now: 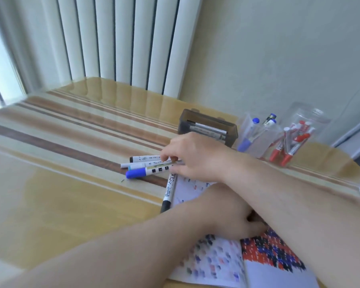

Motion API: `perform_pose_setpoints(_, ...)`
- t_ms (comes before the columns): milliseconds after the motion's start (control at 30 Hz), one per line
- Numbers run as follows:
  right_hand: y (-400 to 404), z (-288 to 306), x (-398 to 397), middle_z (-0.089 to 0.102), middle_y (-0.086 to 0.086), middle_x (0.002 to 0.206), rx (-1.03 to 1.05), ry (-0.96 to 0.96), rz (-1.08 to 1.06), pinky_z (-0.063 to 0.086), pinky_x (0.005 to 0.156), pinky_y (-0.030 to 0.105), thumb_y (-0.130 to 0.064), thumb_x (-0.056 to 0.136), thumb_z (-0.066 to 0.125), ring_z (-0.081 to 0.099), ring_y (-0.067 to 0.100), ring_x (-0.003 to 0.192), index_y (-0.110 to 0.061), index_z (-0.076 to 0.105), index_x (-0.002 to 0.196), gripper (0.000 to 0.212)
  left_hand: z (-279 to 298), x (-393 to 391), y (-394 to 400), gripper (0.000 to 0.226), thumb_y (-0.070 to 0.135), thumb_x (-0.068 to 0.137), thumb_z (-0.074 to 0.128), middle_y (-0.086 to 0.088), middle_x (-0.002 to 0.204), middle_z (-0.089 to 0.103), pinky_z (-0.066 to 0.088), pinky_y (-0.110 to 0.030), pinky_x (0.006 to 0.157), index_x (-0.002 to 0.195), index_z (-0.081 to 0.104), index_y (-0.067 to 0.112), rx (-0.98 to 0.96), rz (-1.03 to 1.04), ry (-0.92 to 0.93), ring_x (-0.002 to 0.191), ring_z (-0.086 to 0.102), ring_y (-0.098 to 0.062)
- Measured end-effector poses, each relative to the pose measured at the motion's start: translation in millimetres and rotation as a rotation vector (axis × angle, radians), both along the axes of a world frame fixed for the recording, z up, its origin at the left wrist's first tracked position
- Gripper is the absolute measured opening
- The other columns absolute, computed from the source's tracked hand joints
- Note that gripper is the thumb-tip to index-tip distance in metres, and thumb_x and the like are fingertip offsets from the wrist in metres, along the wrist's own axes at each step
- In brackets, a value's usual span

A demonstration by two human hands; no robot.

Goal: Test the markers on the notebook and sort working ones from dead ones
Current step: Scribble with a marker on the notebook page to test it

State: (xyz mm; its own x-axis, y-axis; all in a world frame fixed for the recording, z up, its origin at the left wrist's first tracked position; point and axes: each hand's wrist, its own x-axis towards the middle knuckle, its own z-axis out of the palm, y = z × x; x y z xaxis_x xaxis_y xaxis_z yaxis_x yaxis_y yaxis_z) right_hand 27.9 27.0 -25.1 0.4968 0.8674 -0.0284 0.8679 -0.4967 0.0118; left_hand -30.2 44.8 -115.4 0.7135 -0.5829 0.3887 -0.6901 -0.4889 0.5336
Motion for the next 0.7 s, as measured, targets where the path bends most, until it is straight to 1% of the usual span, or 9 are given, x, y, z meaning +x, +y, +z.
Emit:
perform_pose_setpoints(67,-27.6,8.2,-0.7,0.061,-0.009,0.096,0.099,-0.003,0.001,0.047,0.084,0.038,-0.028,0.096,0.068,0.053,0.012,0.091,-0.026,0.069,0.117,0.021,2.8,2.3,-1.7,0.024,0.038,0.09,0.069,0.007,0.066,0.056,0.042,-0.03,0.062,0.073,0.059,0.024,0.004,0.013,0.028,0.062,0.048,-0.01)
perform_pose_setpoints(133,-70.5,13.9,-0.5,0.064,-0.014,0.09,0.284,0.108,-0.112,0.048,0.081,0.029,-0.025,0.095,0.071,0.056,0.007,0.084,-0.027,0.07,0.119,0.024,11.0,2.6,-5.0,0.025,0.041,0.09,0.069,0.007,0.066,0.058,0.044,-0.03,0.062,0.074,0.058,0.025,0.041,0.041,0.034,0.061,0.05,-0.01)
perform_pose_setpoints(233,-153.5,9.2,-6.7,0.068,-0.003,0.087,0.829,0.659,-0.395,0.049,0.068,0.025,-0.04,0.077,0.086,0.059,0.007,0.072,-0.032,0.071,0.121,0.048,16.5,5.2,-7.1,0.022,0.044,0.09,0.07,0.008,0.068,0.06,0.05,-0.032,0.067,0.084,0.062,0.024,0.03,0.084,0.119,0.066,0.055,-0.012)
perform_pose_setpoints(300,-197.3,-5.4,-15.4,0.065,0.009,0.084,1.014,0.965,-0.554,0.044,0.058,0.03,-0.05,0.056,0.097,0.056,0.016,0.066,-0.029,0.07,0.127,0.079,19.8,6.3,-6.7,0.019,0.046,0.09,0.07,0.01,0.072,0.061,0.052,-0.034,0.071,0.095,0.06,0.03,-0.049,0.127,0.222,0.071,0.058,-0.01)
perform_pose_setpoints(367,-219.5,-28.0,-19.6,0.063,0.012,0.082,1.066,1.211,-0.557,0.041,0.054,0.028,-0.035,0.058,0.099,0.054,0.018,0.064,-0.022,0.066,0.134,0.084,24.0,6.7,-6.0,0.03,0.046,0.09,0.07,0.008,0.083,0.067,0.054,-0.039,0.077,0.109,0.049,0.036,-0.139,0.149,0.339,0.078,0.063,-0.012)
perform_pose_setpoints(433,-219.8,-47.6,-24.3,0.058,0.013,0.08,1.119,1.368,-0.484,0.041,0.061,0.032,-0.015,0.069,0.085,0.05,0.022,0.067,-0.009,0.063,0.134,0.069,27.4,3.4,-3.8,0.043,0.047,0.09,0.069,0.007,0.093,0.069,0.054,-0.041,0.082,0.121,0.04,0.04,-0.225,0.156,0.432,0.083,0.064,-0.011)
perform_pose_setpoints(533,-213.5,-56.1,-28.2,0.046,0.012,0.075,1.233,1.423,-0.428,0.046,0.063,0.032,-0.005,0.068,0.067,0.046,0.027,0.07,-0.002,0.068,0.107,0.039,28.1,1.0,-6.3,0.048,0.051,0.092,0.067,0.008,0.097,0.067,0.053,-0.034,0.079,0.129,0.038,0.045,-0.282,0.153,0.418,0.079,0.062,-0.006)
perform_pose_setpoints(600,-213.4,-49.5,-33.1,0.046,0.012,0.074,1.19,1.38,-0.486,0.046,0.059,0.032,-0.007,0.077,0.065,0.048,0.025,0.065,-0.003,0.07,0.106,0.029,27.2,0.7,-7.5,0.052,0.052,0.094,0.066,0.009,0.1,0.063,0.053,-0.03,0.076,0.136,0.035,0.046,-0.331,0.163,0.386,0.079,0.062,-0.008)
perform_pose_setpoints(700,-224.4,-41.1,-36.3,0.056,0.005,0.072,0.751,0.922,-0.53,0.036,0.056,0.026,-0.017,0.102,0.057,0.043,0.017,0.061,-0.033,0.073,0.118,0.028,25.4,4.2,-4.2,0.056,0.052,0.096,0.064,0.01,0.103,0.06,0.052,-0.025,0.072,0.144,0.036,0.048,-0.4,0.174,0.324,0.085,0.064,-0.012)
